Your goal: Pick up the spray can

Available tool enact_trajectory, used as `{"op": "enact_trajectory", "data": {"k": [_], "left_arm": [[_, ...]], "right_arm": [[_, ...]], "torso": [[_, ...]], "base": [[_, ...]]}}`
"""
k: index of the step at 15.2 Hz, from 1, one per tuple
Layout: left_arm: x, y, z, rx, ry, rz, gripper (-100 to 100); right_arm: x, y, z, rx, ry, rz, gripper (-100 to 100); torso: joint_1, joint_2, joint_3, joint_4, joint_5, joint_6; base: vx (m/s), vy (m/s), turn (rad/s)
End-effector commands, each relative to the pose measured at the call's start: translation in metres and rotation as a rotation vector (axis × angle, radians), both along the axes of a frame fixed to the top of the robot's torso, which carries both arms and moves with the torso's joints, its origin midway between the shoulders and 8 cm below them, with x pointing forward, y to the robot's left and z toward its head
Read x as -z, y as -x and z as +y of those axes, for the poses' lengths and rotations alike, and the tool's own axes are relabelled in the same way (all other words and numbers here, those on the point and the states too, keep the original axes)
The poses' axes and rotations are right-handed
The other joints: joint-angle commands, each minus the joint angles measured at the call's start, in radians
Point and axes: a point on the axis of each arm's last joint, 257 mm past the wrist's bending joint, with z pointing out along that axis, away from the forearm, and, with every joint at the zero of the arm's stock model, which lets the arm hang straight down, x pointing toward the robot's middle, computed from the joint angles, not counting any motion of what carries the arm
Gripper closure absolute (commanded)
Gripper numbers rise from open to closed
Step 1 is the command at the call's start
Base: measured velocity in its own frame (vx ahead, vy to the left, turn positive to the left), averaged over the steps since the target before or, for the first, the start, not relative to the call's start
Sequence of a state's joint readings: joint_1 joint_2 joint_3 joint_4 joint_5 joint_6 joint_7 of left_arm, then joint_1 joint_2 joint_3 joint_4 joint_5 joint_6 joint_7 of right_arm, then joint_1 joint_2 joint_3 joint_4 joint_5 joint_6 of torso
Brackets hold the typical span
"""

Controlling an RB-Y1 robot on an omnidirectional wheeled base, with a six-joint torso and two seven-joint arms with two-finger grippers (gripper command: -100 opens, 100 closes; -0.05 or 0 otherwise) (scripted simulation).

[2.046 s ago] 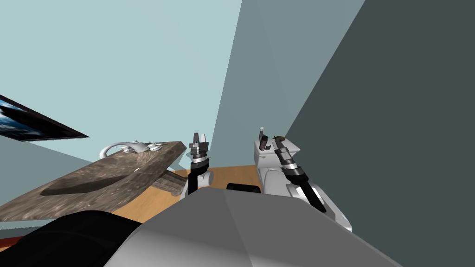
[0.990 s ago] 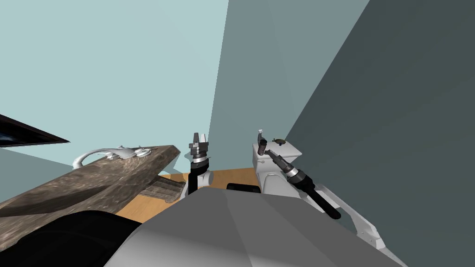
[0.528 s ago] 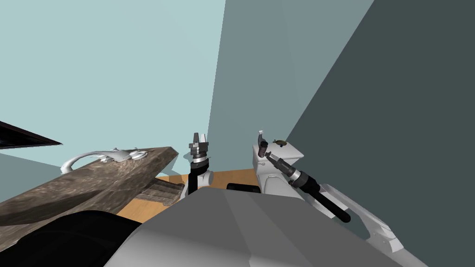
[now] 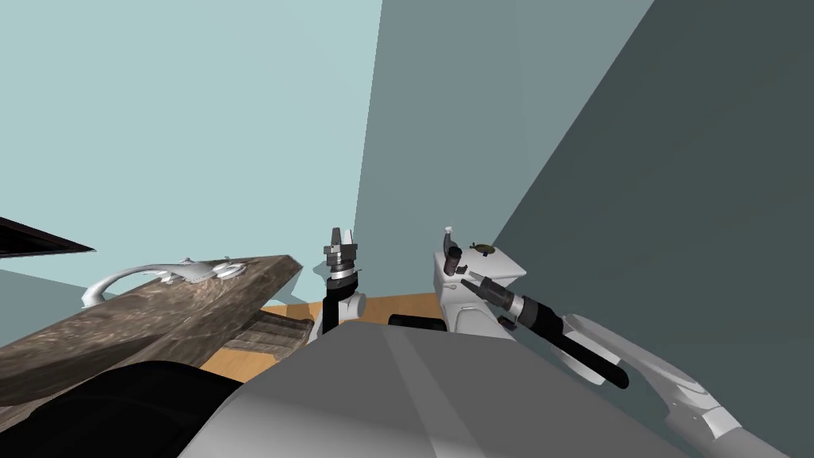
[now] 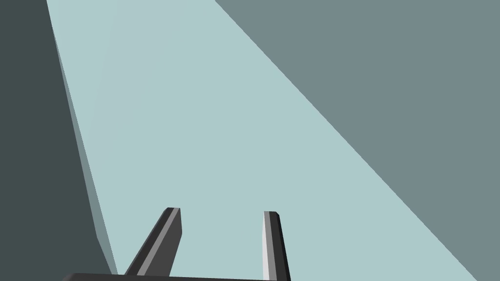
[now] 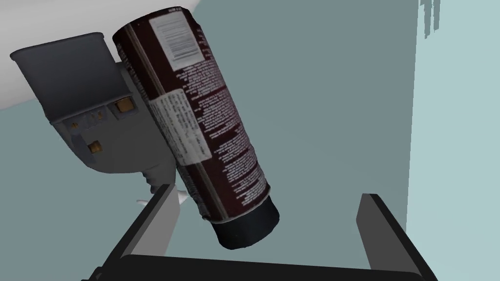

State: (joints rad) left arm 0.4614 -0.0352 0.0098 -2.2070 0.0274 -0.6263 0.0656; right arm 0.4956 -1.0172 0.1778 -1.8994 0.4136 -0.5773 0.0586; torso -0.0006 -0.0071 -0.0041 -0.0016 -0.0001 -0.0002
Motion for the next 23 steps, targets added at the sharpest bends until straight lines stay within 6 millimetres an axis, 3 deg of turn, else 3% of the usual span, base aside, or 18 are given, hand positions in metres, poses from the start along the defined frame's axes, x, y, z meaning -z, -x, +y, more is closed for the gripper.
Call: {"op": "enact_trajectory", "data": {"k": [1, 2, 5, 6, 12, 23], "left_arm": [[0.0, 0.0, 0.0, 0.0, 0.0, 0.0, 0], [0.0, 0.0, 0.0, 0.0, 0.0, 0.0, 0], [0.0, 0.0, 0.0, 0.0, 0.0, 0.0, 0], [0.0, 0.0, 0.0, 0.0, 0.0, 0.0, 0], [0.0, 0.0, 0.0, 0.0, 0.0, 0.0, 0], [0.0, 0.0, 0.0, 0.0, 0.0, 0.0, 0]], "right_arm": [[0.006, 0.003, -0.007, -0.028, 0.056, 0.01, -100], [0.017, 0.009, -0.014, -0.055, 0.11, 0.019, -100], [0.018, 0.011, -0.021, -0.076, 0.152, 0.026, -100], [0.028, 0.017, -0.032, -0.108, 0.216, 0.036, -100], [0.043, 0.029, -0.065, -0.199, 0.391, 0.064, -100], [0.043, 0.041, -0.133, -0.36, 0.691, 0.11, -100]], "torso": [[0.0, 0.0, 0.0, 0.0, 0.0, 0.0], [0.0, 0.001, 0.0, 0.0, 0.0, 0.0], [0.001, 0.001, 0.001, 0.0, 0.0, 0.0], [0.0, 0.003, 0.001, 0.0, 0.0, 0.0], [0.004, 0.003, 0.002, 0.001, 0.001, 0.0], [0.007, 0.004, 0.002, 0.001, 0.002, 0.0]], "base": [[0.07, 0.0, 0.005], [0.076, 0.009, 0.031], [0.062, 0.002, 0.011], [0.048, 0.015, 0.011], [0.051, 0.041, 0.008], [0.041, 0.059, 0.011]]}}
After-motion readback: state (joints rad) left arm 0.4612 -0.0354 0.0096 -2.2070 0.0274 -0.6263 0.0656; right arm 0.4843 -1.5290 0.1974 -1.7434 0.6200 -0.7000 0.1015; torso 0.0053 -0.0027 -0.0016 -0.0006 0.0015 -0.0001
